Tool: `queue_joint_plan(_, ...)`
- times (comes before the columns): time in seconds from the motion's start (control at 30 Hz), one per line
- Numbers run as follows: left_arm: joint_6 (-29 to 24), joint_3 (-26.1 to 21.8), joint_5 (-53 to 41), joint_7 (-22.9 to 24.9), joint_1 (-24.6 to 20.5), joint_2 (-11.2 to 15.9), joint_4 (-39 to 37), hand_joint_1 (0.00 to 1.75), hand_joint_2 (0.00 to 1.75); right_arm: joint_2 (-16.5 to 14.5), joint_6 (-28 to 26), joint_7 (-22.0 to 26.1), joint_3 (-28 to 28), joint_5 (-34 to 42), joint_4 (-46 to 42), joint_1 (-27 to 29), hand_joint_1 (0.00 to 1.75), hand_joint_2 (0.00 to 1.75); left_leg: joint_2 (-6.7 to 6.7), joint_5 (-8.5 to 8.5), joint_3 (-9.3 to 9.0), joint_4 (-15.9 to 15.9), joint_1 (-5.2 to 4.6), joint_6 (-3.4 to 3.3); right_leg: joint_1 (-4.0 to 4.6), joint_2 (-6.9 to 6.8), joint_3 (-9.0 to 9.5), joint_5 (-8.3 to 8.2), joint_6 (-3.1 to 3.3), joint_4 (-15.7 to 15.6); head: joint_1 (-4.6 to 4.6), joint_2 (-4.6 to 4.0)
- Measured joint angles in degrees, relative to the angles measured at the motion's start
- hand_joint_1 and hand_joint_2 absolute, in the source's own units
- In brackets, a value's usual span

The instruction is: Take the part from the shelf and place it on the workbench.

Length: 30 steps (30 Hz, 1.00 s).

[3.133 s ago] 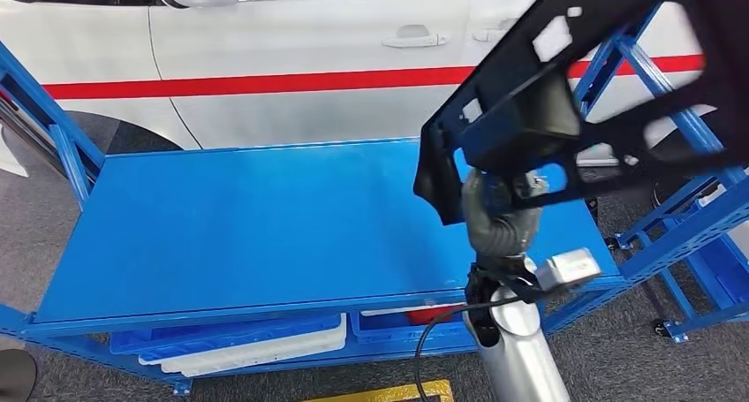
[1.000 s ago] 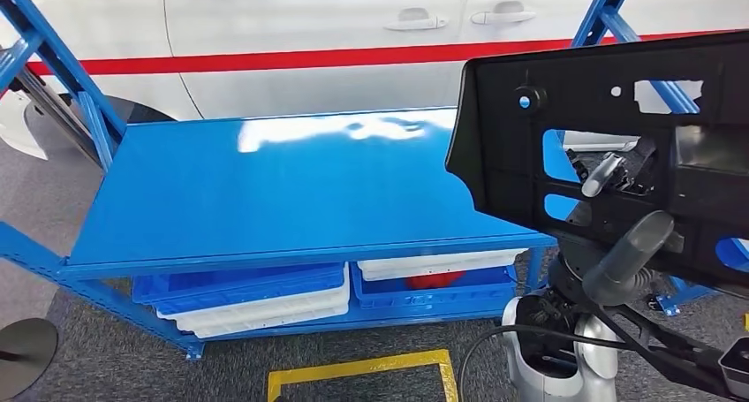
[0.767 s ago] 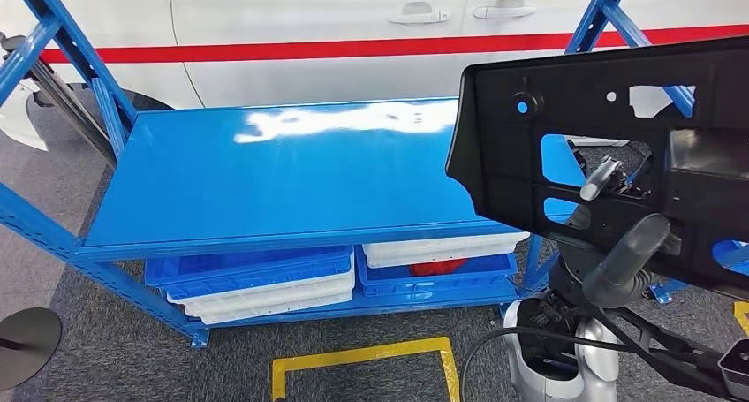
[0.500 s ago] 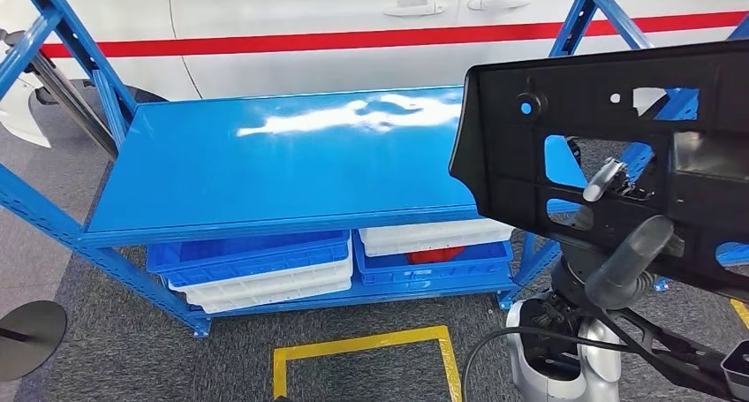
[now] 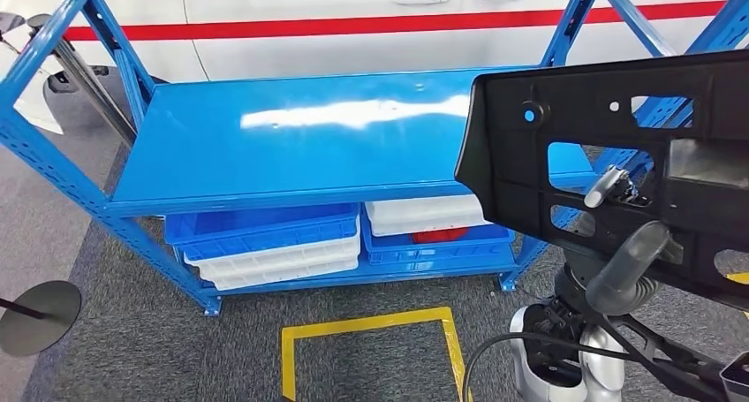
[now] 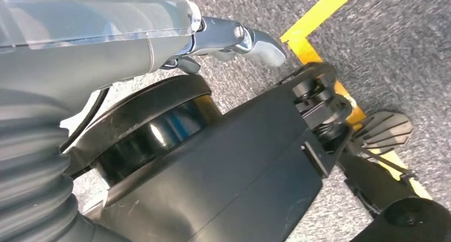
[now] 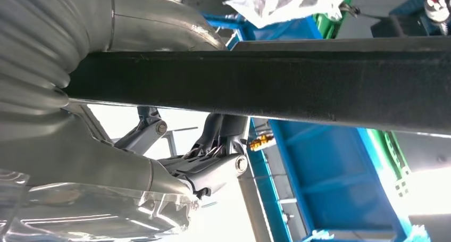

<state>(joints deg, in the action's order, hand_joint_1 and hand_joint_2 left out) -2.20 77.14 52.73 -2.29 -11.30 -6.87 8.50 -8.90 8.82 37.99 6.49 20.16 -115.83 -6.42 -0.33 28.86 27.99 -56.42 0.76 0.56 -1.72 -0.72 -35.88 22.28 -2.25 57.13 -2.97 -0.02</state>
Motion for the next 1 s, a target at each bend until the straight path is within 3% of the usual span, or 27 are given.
queue_joint_plan(0.03, -0.1, 0.0, 0.1, -0.1, 0.0, 0.0, 0.0, 0.00, 1.75, 0.0, 0.0, 0.0, 0.0, 0.1, 0.0, 0.1, 1.75, 1.75, 0.07, -0.22, 0.19, 0.1, 0.02, -0.53, -0.05, 0.05, -0.27, 0.17, -0.30, 0.3, 0.00, 0.00)
queue_joint_plan(0.1, -0.4, 0.0, 0.3, -0.3, 0.1, 0.0, 0.0, 0.00, 1.75, 0.0, 0.1, 0.0, -0.1, 0.4, 0.0, 0.4, 1.75, 1.75, 0.42, -0.88, 0.62, 0.3, 0.09, -1.70, -0.13, 0.14, -1.76, 2.69, -0.58, 3.6, 0.00, 0.00)
queue_joint_plan(0.17, -0.6, 0.0, 0.5, -0.7, 0.2, -0.1, 0.0, 0.00, 1.75, 0.0, 0.1, 0.1, -0.3, 1.0, 0.0, 1.0, 1.75, 1.75, 1.00, -1.34, 1.21, 0.2, -0.21, -2.48, -0.03, 0.28, -4.86, 7.01, -0.61, 11.3, 0.00, 0.00)
queue_joint_plan(0.23, -0.9, 0.0, 0.7, -1.0, 0.5, -0.1, 0.0, 0.00, 1.75, 0.0, 0.1, 0.1, -0.8, 1.8, 0.1, 2.0, 1.75, 1.75, 1.71, -1.57, 1.78, 0.0, -0.69, -2.82, 0.12, 0.40, -6.66, 8.97, -0.49, 16.7, 0.00, 0.00)
queue_joint_plan(0.27, -1.1, 0.0, 0.9, -1.1, 0.6, -0.1, 0.0, 0.00, 1.75, 0.0, 0.0, 0.1, -1.1, 2.4, 0.2, 2.5, 1.75, 1.75, 2.10, -1.61, 1.97, -0.2, -0.91, -2.89, 0.23, 0.37, -5.93, 8.36, -0.26, 16.2, 0.00, 0.00)
queue_joint_plan(0.33, -1.5, 0.0, 1.2, -1.3, 0.8, -0.1, 0.0, 0.00, 1.75, -0.1, 0.0, 0.1, -1.9, 3.4, 0.5, 3.4, 1.75, 1.75, 2.93, -1.57, 2.11, -0.4, -1.25, -2.89, 0.70, -0.39, -1.68, 5.34, 0.58, 9.6, 0.00, 0.00)
queue_joint_plan(0.4, -1.7, 0.0, 1.4, -1.5, 0.9, -0.1, 0.0, 0.00, 1.75, -0.2, 0.0, 0.1, -2.6, 4.2, 0.8, 3.9, 1.75, 1.75, 3.83, -1.44, 2.28, -0.7, -1.68, -2.69, 1.64, -2.58, 1.97, 3.69, 1.67, 3.0, 0.00, 0.00)
queue_joint_plan(0.43, -1.8, 0.0, 1.5, -1.5, 1.0, -0.1, 0.0, 0.00, 1.75, -0.3, 0.0, 0.1, -2.8, 4.4, 1.0, 4.0, 1.75, 1.75, 4.36, -1.37, 2.39, -0.8, -1.82, -2.53, 2.03, -3.27, 2.61, 3.60, 2.08, 1.5, 0.00, 0.00)
queue_joint_plan(0.5, -1.9, 0.0, 1.5, -1.6, 1.1, -0.1, 0.0, 0.00, 1.75, -0.6, 0.0, 0.1, -3.3, 4.9, 1.3, 4.7, 1.75, 1.75, 5.53, -1.28, 2.47, -0.9, -1.96, -2.18, 2.21, -2.76, 2.44, 3.55, 2.56, 0.9, 0.00, 0.00)
queue_joint_plan(0.57, -2.0, 0.0, 1.6, -1.6, 1.0, -0.1, 0.0, 0.00, 1.75, -1.0, 0.0, 0.1, -3.9, 5.3, 1.6, 5.2, 1.75, 1.75, 4.82, -0.28, 2.71, -1.8, -1.80, -1.55, 1.78, -1.63, 2.36, 3.11, 2.97, 0.5, 0.00, 0.00)
queue_joint_plan(0.63, -2.2, 0.0, 1.7, -1.6, 1.1, -0.1, 0.0, 0.00, 1.75, -1.5, 0.0, 0.1, -4.3, 5.5, 1.9, 5.3, 1.75, 1.75, 2.51, 2.80, 4.54, -6.3, -1.29, -0.79, 1.40, -0.59, 2.25, 2.70, 3.33, 0.2, 0.00, 0.00)
queue_joint_plan(0.7, -2.4, 0.0, 1.9, -1.7, 1.4, 0.0, 0.0, 0.00, 1.75, -2.0, 0.0, 0.1, -4.5, 5.6, 2.3, 5.5, 1.75, 1.75, 1.36, 6.31, 7.81, -13.7, -0.81, -0.32, 1.36, 0.68, 1.91, 2.39, 3.52, 0.3, 0.00, 0.00)
queue_joint_plan(0.73, -2.4, 0.0, 2.0, -1.7, 1.5, 0.0, 0.0, 0.00, 1.75, -2.1, 0.0, 0.1, -4.7, 5.6, 2.5, 5.7, 1.75, 1.75, 1.17, 6.95, 8.94, -16.3, -0.65, -0.18, 1.35, 1.37, 1.75, 2.25, 3.50, 0.3, 0.00, 0.00)
queue_joint_plan(0.77, -2.5, 0.0, 2.1, -1.7, 1.5, 0.1, 0.0, 0.00, 1.75, -2.3, 0.0, 0.1, -5.0, 5.7, 2.7, 5.9, 1.75, 1.75, 1.04, 6.47, 9.15, -16.9, -0.54, -0.11, 1.32, 2.05, 1.62, 2.12, 3.42, 0.4, 0.00, 0.00)
queue_joint_plan(0.8, -2.5, 0.0, 2.2, -1.8, 1.5, 0.1, 0.0, 0.00, 1.75, -2.4, 0.0, 0.1, -5.3, 5.8, 2.9, 6.1, 1.75, 1.75, 0.86, 4.93, 8.25, -15.2, -0.44, -0.09, 1.28, 2.69, 1.55, 2.03, 3.32, 0.5, 0.00, 0.00)
queue_joint_plan(0.87, -2.6, 0.0, 2.4, -1.8, 1.6, 0.1, 0.0, 0.00, 1.75, -2.7, 0.2, 0.1, -5.8, 6.1, 3.4, 6.2, 1.75, 1.75, -0.45, 1.05, 4.52, -7.7, -0.24, -0.19, 1.27, 3.87, 1.41, 1.93, 3.00, 0.8, 0.00, 0.00)
queue_joint_plan(0.9, -2.7, 0.0, 2.5, -1.8, 1.5, 0.1, 0.0, 0.00, 1.75, -2.9, 0.3, 0.1, -6.0, 6.3, 3.6, 6.1, 1.75, 1.75, -1.30, -0.05, 3.06, -4.4, -0.16, -0.29, 1.30, 4.42, 1.20, 1.84, 2.73, 1.0, 0.00, 0.00)
queue_joint_plan(0.97, -2.8, 0.0, 2.5, -1.9, 1.5, 0.1, 0.0, 0.00, 1.75, -3.2, 0.7, 0.1, -6.4, 6.6, 4.0, 6.1, 1.75, 1.75, -2.35, -0.43, 2.15, -1.8, -0.21, -0.68, 1.31, 5.27, 0.64, 1.47, 1.95, 1.2, 0.00, 0.00)
queue_joint_plan(1.0, -2.8, 0.0, 2.5, -1.9, 1.5, 0.1, 0.0, 0.00, 1.75, -3.3, 0.8, 0.1, -6.7, 6.7, 4.2, 6.0, 1.75, 1.75, -2.13, -0.61, 2.24, -1.7, -0.27, -0.99, 1.22, 5.62, 0.40, 1.19, 1.50, 1.2, 0.00, 0.00)
